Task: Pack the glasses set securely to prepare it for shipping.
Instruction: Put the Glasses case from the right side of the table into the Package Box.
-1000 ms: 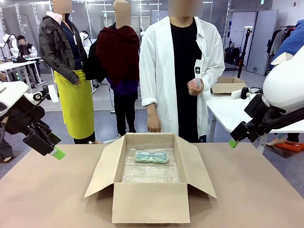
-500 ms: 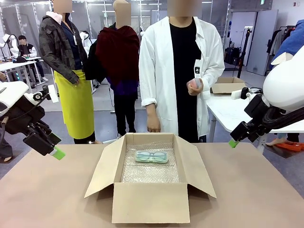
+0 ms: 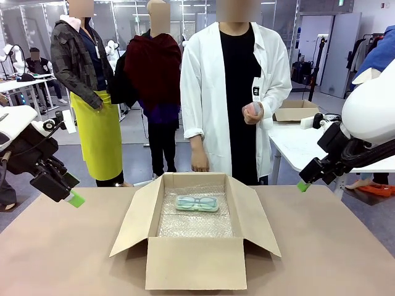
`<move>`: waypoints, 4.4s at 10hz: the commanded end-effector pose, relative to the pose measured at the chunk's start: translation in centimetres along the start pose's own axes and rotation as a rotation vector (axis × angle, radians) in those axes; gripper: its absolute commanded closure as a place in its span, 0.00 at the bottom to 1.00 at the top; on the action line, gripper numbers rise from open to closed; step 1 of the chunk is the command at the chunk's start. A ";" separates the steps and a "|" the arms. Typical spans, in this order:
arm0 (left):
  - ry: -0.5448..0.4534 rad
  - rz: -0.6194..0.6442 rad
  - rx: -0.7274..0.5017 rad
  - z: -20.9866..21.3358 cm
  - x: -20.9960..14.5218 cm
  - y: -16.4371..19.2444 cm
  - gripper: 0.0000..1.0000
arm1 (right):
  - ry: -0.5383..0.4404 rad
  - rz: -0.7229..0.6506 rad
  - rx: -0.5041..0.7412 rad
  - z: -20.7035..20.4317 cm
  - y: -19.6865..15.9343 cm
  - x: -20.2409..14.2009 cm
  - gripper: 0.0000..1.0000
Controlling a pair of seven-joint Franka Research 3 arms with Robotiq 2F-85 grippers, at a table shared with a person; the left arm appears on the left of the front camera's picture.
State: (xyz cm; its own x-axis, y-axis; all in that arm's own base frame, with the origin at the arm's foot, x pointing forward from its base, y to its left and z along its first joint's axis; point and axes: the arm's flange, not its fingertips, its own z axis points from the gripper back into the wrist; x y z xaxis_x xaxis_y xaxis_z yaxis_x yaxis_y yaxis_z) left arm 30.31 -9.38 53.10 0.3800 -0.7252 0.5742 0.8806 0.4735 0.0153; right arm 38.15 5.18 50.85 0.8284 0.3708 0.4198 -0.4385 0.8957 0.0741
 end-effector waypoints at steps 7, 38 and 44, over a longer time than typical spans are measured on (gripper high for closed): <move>-0.017 -0.013 -0.020 0.1 -0.1 0.1 0.00 | -0.007 0.022 0.000 0.2 -0.1 -0.1 0.00; -0.017 -0.013 -0.020 0.1 -0.1 0.1 0.00 | -0.007 0.022 0.000 0.2 -0.1 -0.1 0.00; -0.017 -0.013 -0.020 0.1 -0.1 0.1 0.00 | -0.007 0.022 0.000 0.2 -0.1 -0.1 0.00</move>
State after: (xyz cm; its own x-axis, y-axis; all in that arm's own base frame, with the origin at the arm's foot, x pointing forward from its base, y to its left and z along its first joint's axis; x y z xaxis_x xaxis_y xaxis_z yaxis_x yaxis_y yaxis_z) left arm 30.31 -9.38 53.10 0.3799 -0.7252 0.5742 0.8807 0.4735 0.0153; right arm 38.15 5.18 50.85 0.8284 0.3709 0.4198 -0.4386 0.8956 0.0740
